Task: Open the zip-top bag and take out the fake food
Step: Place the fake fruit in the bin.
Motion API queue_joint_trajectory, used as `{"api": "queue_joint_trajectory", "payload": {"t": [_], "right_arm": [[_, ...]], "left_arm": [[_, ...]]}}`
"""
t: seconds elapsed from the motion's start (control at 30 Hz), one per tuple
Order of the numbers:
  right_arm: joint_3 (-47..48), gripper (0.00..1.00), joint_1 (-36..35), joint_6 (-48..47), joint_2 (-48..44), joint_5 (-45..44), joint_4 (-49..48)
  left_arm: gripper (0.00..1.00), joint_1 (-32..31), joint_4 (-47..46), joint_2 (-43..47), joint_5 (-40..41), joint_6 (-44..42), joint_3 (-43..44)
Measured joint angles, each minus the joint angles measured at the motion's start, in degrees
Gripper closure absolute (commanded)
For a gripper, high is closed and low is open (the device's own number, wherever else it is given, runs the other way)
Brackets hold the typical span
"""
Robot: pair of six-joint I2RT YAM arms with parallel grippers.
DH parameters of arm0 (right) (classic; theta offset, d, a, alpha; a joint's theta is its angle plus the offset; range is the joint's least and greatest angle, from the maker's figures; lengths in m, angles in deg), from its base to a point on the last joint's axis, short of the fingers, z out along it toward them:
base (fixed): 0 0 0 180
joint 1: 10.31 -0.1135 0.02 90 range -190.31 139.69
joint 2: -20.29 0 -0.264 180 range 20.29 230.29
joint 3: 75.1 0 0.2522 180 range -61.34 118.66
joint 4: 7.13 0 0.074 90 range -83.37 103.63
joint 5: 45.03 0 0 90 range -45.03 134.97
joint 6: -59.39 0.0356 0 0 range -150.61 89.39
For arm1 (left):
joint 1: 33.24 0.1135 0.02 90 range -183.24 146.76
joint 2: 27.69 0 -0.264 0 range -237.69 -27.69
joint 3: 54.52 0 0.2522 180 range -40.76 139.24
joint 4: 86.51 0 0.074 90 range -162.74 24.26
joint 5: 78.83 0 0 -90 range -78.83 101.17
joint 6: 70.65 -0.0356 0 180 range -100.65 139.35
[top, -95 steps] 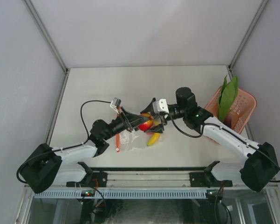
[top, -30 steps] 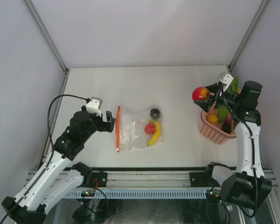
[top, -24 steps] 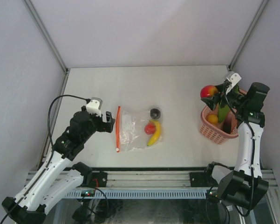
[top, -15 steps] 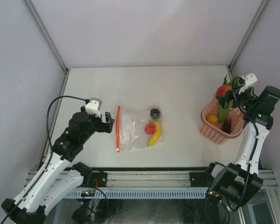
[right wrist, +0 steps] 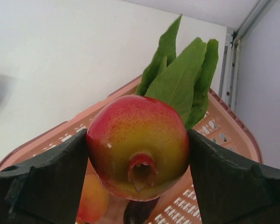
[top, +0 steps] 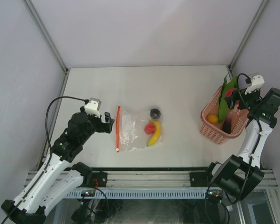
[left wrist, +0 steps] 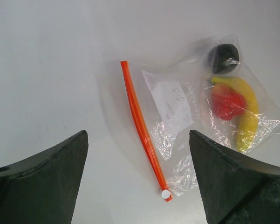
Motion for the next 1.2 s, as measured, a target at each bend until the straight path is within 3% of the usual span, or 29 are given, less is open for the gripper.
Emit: {"api": "queue_joint_trajectory", "payload": {"t": [0.87, 1.03, 1.13, 1.2], "right_arm": [[0.0, 0.92, -5.33, -6.84, 7.23, -12.63, 7.13], [0.0, 0.56, -5.88, -7.23, 7.8, -13.16, 7.28], [0.0, 0.41, -6.1, -7.28, 8.0, -13.75, 7.3], [0.0, 0.14, -6.32, -7.3, 8.0, -14.01, 7.32]], "left_arm": [[0.09, 0.0, 0.11, 0.26, -0.13, 0.0, 0.0], [0.09, 0.0, 0.15, 0.46, -0.13, 0.0, 0.0], [0.08, 0.0, 0.2, 0.46, -0.15, 0.0, 0.0], [0.08, 0.0, 0.17, 0.46, -0.15, -0.02, 0.0]]}}
